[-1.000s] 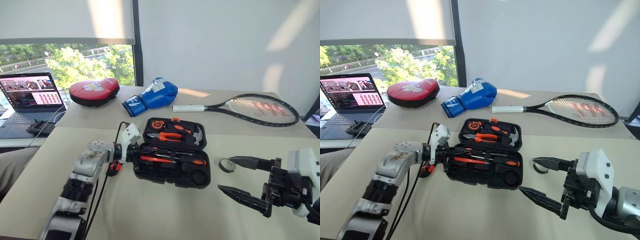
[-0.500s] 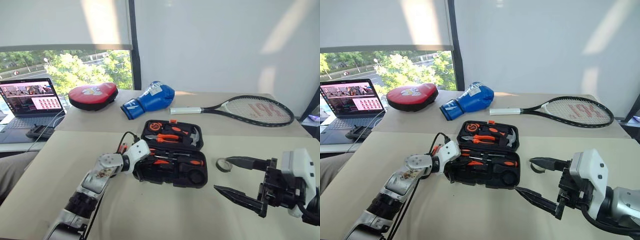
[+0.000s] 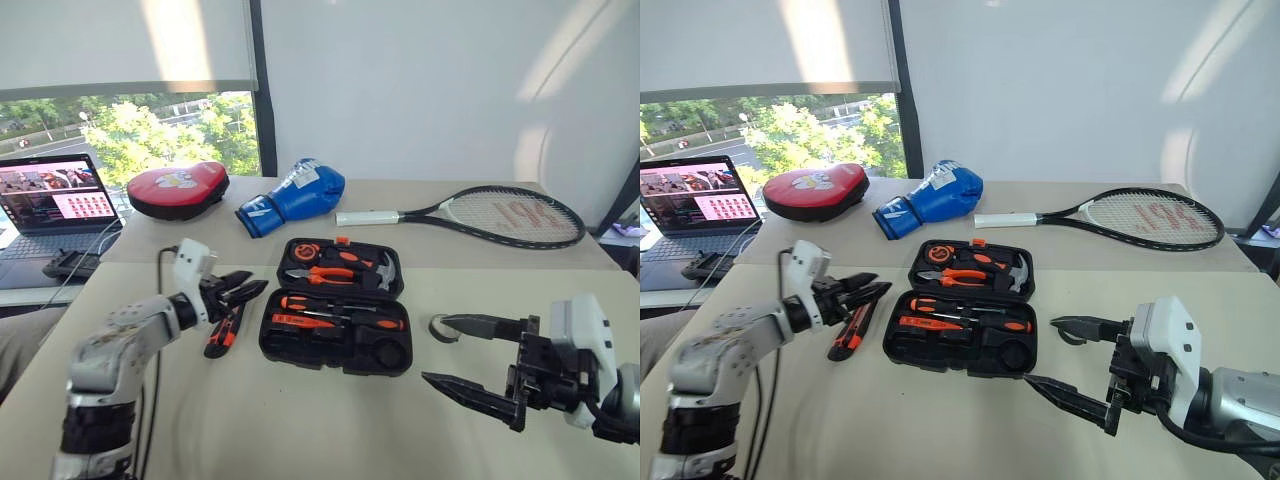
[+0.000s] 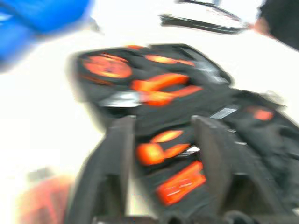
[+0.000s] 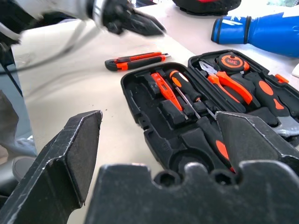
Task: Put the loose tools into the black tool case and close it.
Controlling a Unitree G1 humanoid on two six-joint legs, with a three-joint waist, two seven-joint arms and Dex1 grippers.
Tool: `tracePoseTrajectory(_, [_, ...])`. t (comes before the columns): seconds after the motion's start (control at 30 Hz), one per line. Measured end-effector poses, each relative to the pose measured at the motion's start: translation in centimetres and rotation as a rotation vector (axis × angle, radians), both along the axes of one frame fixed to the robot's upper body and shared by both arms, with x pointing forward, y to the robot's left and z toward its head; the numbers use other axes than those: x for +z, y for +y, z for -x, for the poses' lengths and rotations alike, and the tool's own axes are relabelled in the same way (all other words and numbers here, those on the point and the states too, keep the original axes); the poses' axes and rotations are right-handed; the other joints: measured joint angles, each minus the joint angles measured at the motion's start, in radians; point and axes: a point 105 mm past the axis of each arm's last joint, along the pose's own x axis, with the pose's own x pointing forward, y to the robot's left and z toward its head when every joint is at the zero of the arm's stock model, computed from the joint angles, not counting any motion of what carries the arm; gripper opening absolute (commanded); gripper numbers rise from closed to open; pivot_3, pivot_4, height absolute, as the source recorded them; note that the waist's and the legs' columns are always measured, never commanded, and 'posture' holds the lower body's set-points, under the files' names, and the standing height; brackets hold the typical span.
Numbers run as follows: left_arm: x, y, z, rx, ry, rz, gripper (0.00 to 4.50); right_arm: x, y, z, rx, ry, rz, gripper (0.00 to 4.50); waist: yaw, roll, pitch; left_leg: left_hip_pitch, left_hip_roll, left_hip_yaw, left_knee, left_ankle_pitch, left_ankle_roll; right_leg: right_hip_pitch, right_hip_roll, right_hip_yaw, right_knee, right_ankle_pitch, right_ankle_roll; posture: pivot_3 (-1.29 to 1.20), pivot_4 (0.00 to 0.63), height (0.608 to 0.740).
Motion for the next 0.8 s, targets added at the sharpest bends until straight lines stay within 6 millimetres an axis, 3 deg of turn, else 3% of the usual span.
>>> tracePoseTrajectory(0.1, [-2.3, 1.4, 1.2, 0.165, 0.111, -0.103, 4.45, 0.2, -0.1, -0.4, 0.022, -0.008, -0.004, 4.50, 0.010, -0.003, 0.002, 0.000, -0.001, 0.000, 0.001, -0.001, 0.001, 0.001, -0.001, 0.000, -0.001, 0.000, 0.001, 0.00, 0.150, 0.740])
tracePoseTrajectory(0.33, [-6.7, 1.3, 2.9, 0.309, 0.267, -0.230, 4.45, 0.5, 0.1, -1.0, 0.064, -0.020, -0.005, 4.50, 0.018, -0.006, 0.004, 0.000, -0.001, 0.000, 0.000, 0.000, -0.002, -0.001, -0.002, 0.001, 0.001, 0.000, 0.000, 0.00, 0.150, 0.740])
tracePoseTrajectory(0.43, [-7.0, 1.4, 2.7, 0.342, 0.261, -0.245, 3.75, 0.5, 0.2, -1.0, 0.076, -0.014, 0.013, 4.50, 0.017, -0.006, 0.004, 0.000, 0.001, 0.000, -0.001, 0.000, -0.003, -0.001, -0.003, 0.001, 0.000, 0.001, -0.002, 0.00, 0.150, 0.740])
tracePoseTrajectory(0.6, [-7.1, 1.6, 2.2, 0.369, 0.229, -0.184, 1.91, 0.7, 0.0, -0.8, 0.075, -0.015, 0.013, 4.50, 0.019, -0.006, 0.004, 0.001, 0.002, 0.000, -0.004, -0.001, -0.001, -0.002, -0.004, 0.001, 0.000, 0.001, -0.004, 0.00, 0.150, 0.740])
tracePoseTrajectory(0.7, [-7.1, 1.3, 2.0, 0.325, 0.206, -0.145, 1.78, 1.0, 0.0, -0.8, 0.069, -0.028, 0.011, 4.50, 0.018, -0.006, 0.004, 0.000, 0.002, 0.000, -0.005, 0.000, -0.002, -0.003, -0.004, 0.001, 0.000, 0.001, -0.004, 0.00, 0.150, 0.740])
tracePoseTrajectory(0.8, [-4.6, -0.1, 2.1, 0.101, 0.112, -0.034, 1.78, 0.8, 0.1, -0.6, 0.062, -0.027, -0.005, 4.50, 0.019, -0.008, 0.005, -0.001, 0.002, 0.000, -0.005, 0.003, -0.008, -0.005, -0.003, 0.001, 0.001, 0.000, -0.006, 0.00, 0.150, 0.740])
